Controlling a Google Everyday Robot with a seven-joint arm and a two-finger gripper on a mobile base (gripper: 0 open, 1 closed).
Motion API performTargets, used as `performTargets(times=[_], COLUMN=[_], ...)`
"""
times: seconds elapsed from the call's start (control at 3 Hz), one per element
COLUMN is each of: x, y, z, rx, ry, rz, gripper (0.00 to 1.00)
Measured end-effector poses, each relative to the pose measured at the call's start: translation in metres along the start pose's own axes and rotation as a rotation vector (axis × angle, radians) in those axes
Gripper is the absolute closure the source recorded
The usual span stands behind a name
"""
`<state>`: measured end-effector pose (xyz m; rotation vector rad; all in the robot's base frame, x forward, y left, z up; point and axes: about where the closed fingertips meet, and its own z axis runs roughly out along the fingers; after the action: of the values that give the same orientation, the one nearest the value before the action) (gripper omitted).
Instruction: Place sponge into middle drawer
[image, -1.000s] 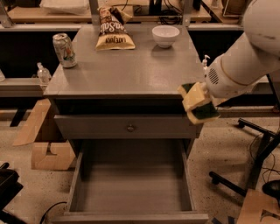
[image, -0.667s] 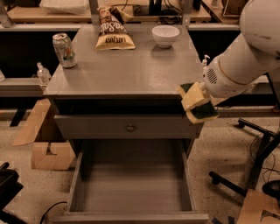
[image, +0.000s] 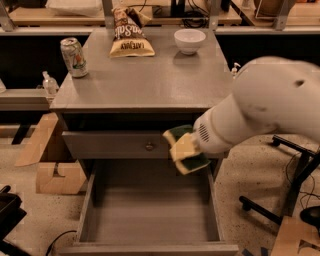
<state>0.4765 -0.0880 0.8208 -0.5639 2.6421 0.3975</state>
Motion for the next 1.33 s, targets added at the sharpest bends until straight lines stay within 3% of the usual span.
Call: performTargets(times=[0.33,0.67,1.33], x=[0.034,0.05,0.05], y=[0.038,0.043,0.043], z=[0.066,0.12,0.121], rx=[-0.039,-0.043,-0.041], ry=[0.021,0.084,0.086], rz=[-0.083,-0.118,-0.125], gripper=[1.0,1.0,1.0])
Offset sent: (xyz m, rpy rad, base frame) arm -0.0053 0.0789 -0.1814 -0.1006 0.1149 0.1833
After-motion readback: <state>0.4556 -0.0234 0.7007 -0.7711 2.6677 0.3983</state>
